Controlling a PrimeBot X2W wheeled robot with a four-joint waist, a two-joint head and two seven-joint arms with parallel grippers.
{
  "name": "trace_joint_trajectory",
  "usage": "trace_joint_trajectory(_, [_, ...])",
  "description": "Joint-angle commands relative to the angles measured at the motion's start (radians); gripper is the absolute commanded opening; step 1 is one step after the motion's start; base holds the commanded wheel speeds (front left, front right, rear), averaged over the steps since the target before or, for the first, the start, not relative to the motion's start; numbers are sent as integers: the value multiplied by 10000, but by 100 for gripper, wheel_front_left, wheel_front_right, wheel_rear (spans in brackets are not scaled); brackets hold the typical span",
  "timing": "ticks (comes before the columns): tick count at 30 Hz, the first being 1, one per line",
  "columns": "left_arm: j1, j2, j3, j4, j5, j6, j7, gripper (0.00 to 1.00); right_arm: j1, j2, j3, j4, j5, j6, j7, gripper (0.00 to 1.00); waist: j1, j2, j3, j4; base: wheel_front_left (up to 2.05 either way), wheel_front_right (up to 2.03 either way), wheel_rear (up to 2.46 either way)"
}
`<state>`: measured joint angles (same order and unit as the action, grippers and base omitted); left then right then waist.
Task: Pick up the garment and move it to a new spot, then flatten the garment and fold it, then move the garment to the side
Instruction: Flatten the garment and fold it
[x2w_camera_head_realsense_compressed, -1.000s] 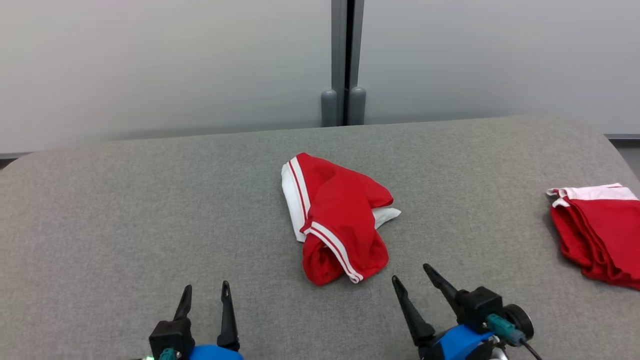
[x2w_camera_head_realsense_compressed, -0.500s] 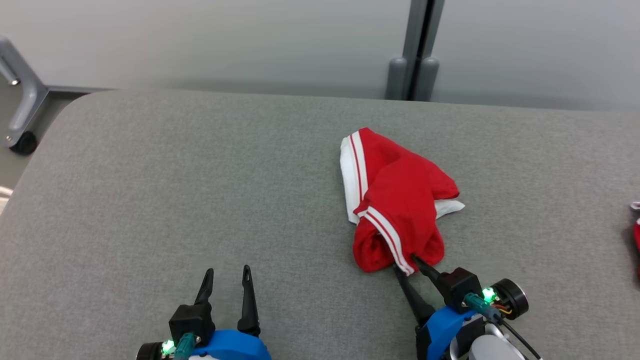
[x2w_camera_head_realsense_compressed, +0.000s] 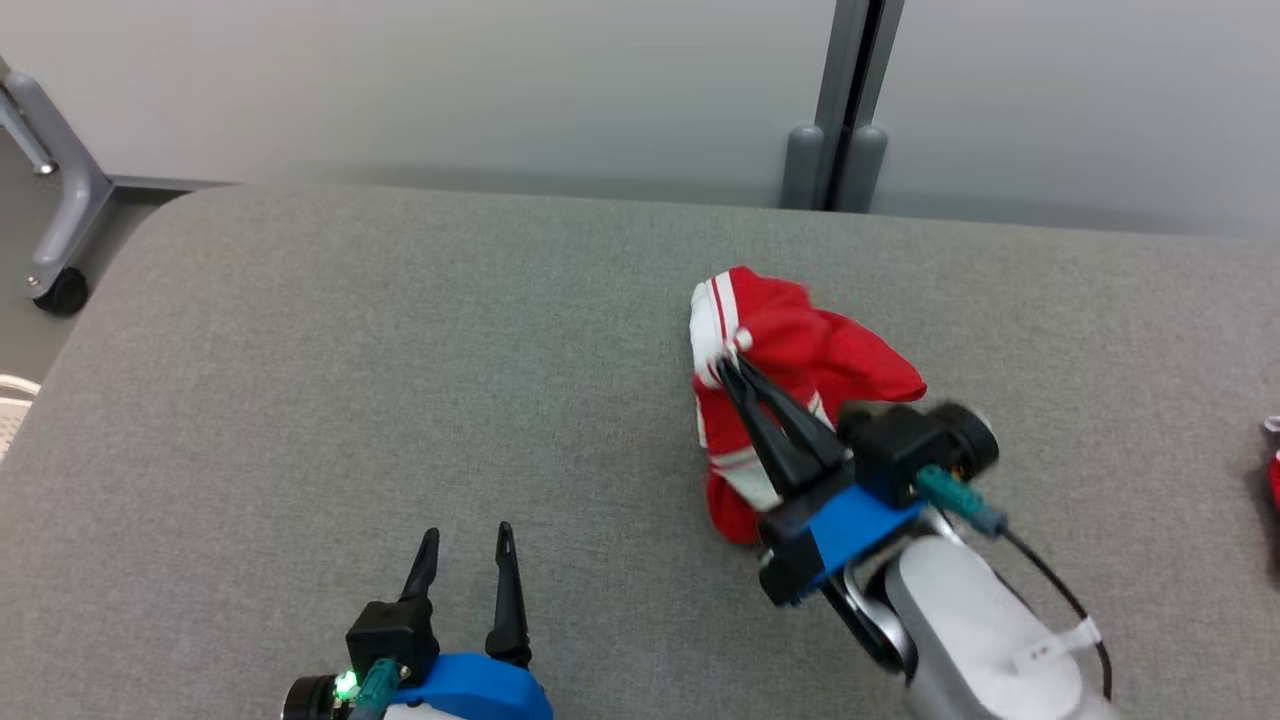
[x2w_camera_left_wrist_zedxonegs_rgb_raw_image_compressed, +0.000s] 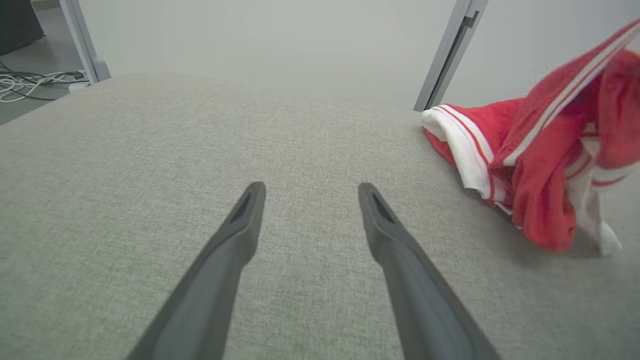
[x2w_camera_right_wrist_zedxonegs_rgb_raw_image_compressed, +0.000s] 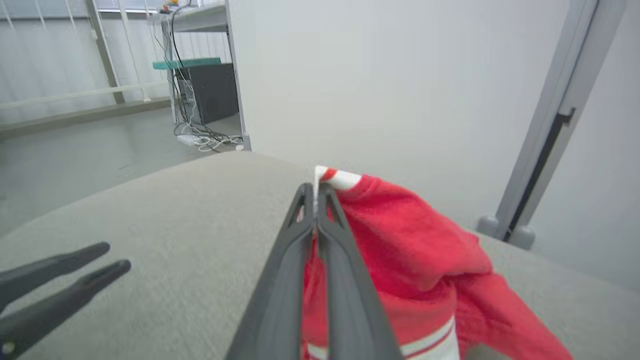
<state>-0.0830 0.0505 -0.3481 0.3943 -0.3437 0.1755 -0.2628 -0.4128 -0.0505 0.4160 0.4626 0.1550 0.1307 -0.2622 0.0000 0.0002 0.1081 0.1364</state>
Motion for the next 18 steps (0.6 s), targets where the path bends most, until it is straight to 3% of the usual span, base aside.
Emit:
trace_joint_trajectory(1, [33, -2, -92, 62, -59, -51, -30, 100, -708, -18, 340, -411, 306, 1, -37, 0, 0, -2, -195, -27, 0, 0, 0])
trace_joint_trajectory(7, [165, 1, -433, 291, -163, -199, -28, 100, -3072, -25, 810, -1283, 1698, 1, -38, 0, 0, -2, -717, 583, 0, 0, 0])
trace_joint_trajectory(12, [467, -6, -293, 451, -115, -170, -28, 100, -4153, -37, -12, -1079, 1884, 1, -35, 0, 0, -2, -920, 974, 0, 0, 0])
trace_joint_trajectory(18, [690, -12, 72, 469, -3, -165, -28, 100, -3996, -361, -1856, -703, 1216, 0, -35, 0, 0, -2, -698, 683, 0, 0, 0])
